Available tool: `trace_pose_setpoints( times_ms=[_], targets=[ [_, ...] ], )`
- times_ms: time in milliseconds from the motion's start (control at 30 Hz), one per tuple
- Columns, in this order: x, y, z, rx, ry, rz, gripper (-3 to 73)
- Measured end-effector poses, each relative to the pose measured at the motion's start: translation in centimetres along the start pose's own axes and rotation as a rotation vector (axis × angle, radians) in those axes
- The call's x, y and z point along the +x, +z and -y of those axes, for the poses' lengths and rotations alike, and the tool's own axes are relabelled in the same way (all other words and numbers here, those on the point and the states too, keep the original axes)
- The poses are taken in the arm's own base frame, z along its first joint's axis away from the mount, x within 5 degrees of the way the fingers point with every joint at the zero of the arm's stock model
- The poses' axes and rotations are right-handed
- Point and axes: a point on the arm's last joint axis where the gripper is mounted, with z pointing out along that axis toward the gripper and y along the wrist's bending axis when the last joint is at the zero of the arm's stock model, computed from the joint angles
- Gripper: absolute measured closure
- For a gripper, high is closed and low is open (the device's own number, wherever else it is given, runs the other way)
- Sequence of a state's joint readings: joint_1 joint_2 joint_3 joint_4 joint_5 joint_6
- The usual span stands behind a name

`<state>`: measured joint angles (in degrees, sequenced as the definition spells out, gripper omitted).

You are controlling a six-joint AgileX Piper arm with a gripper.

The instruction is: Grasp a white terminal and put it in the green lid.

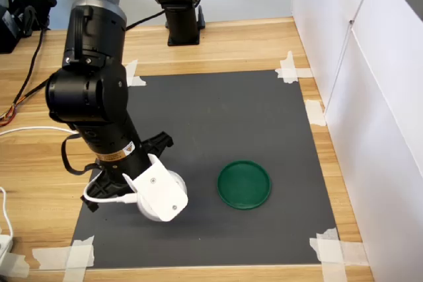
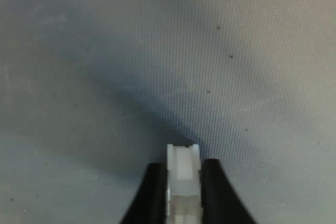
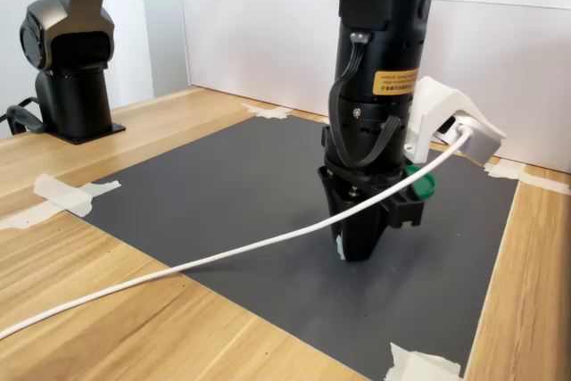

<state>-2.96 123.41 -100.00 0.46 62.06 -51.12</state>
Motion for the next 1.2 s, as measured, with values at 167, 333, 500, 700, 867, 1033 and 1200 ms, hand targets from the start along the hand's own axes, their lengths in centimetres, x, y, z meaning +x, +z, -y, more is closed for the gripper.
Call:
trace_pose_setpoints(
  times_ms=[167,333,500,700,867,1033,1200],
  targets=[
    [0.0,0.0,-0.1,-0.013,0.006,0.002,60.5],
    [0.1,-0.1,-0.6,-0.062,0.022,-0.016,60.5],
    [0.0,-2.2,-1.0,-0.071,0.039,0.028,60.5],
    [-0.9,-7.1,-2.4,-0.017,0.019,0.128,60.5],
    [-3.9,-8.6,-5.8,-0.002,-0.092,0.146,60.5],
    [-6.2,-9.0,-8.8,-0.019,-0.146,0.158,60.5],
    [-7.9,-7.9,-11.4,-0.004,-0.188,0.166,60.5]
  ],
)
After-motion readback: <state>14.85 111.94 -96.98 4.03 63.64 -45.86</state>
